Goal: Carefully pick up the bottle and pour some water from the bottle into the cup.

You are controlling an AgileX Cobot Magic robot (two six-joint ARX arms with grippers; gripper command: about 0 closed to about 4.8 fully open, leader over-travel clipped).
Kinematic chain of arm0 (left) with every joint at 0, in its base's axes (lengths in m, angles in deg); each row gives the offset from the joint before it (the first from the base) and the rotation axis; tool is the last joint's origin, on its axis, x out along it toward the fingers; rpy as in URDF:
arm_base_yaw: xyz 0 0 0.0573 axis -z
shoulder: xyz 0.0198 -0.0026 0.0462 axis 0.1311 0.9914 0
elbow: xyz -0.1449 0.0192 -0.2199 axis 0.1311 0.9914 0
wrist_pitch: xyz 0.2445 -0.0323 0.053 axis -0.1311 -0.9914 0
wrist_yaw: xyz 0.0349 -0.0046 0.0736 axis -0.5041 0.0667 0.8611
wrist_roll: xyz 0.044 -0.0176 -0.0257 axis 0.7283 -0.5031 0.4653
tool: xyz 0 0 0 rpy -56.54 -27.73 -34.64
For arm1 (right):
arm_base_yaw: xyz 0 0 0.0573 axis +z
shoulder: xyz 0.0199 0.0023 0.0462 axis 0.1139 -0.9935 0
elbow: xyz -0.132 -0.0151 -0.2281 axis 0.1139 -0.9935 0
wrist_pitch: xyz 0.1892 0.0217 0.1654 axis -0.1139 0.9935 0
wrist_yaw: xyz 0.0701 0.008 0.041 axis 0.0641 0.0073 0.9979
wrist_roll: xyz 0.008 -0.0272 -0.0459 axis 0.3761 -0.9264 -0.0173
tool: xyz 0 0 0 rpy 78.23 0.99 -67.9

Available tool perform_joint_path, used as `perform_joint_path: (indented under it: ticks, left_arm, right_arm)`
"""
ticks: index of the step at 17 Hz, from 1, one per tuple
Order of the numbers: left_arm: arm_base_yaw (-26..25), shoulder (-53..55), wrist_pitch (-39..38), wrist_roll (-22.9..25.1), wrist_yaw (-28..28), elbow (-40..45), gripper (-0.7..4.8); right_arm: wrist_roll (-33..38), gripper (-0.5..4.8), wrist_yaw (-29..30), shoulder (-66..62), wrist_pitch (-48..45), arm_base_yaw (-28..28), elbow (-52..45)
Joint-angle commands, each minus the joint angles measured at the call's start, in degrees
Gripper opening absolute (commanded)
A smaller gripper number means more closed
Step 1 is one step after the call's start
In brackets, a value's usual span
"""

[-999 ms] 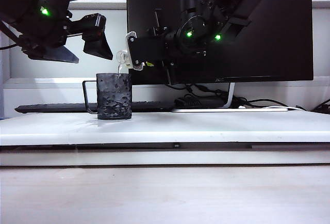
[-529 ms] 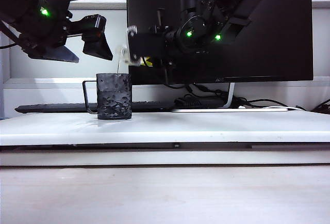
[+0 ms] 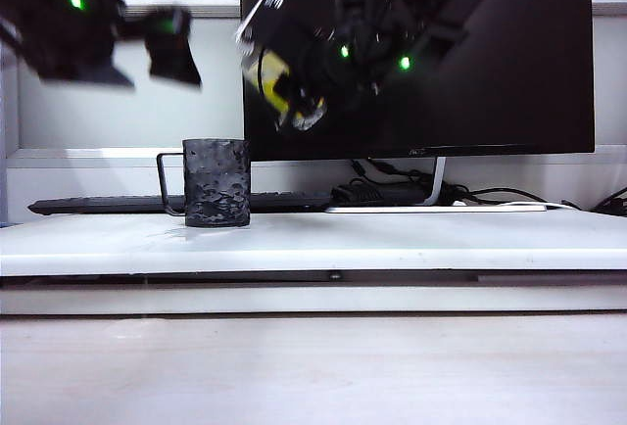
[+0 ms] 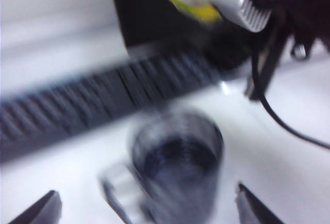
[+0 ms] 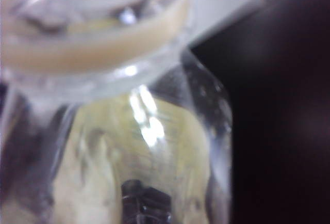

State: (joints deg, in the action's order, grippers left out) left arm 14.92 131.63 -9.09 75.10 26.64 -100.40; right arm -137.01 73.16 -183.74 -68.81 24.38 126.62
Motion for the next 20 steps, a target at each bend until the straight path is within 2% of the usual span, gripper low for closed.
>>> perform_joint_path:
  ticks: [1, 5, 7, 10, 13, 15, 17, 20]
  left_arm:
    - [-0.1, -4.8, 1.2, 2.3, 2.4, -0.2, 4.79]
    - [-0.1, -13.3, 1.5, 2.4, 5.6, -0.2, 4.79]
    - [-0.1, -19.8, -1.2, 2.4, 9.2, -0.2, 4.79]
    - [0.0, -26.9, -6.8, 3.0, 9.6, -0.2, 4.79]
    - [0.0, -33.5, -11.1, 5.6, 14.0, -0.2, 4.79]
    - [0.0, -37.3, -17.1, 5.7, 14.3, -0.2, 4.79]
    - [0.0, -40.3, -25.4, 4.6, 15.5, -0.2, 4.79]
    - [0.0, -40.5, -26.6, 2.3, 15.2, 0.0, 4.79]
  right_arm:
    - [8.2, 1.16, -5.5, 4.4, -2.8, 1.0, 0.5]
    - [13.7, 1.16, -15.7, 13.1, 0.2, 2.3, 0.4]
    - [19.6, 1.16, -19.5, 20.8, 7.5, 2.3, 0.4]
    - [26.5, 1.16, -25.2, 27.4, 20.1, 2.3, 0.4]
    - [30.5, 1.16, -26.2, 31.2, 28.9, 1.2, 0.4]
    - [35.1, 1.16, -26.3, 33.3, 35.3, 0.3, 0.4]
    - [40.7, 1.16, -26.3, 34.0, 40.8, -0.6, 0.3]
    - [43.7, 1.16, -26.1, 34.1, 44.1, -1.7, -1.8]
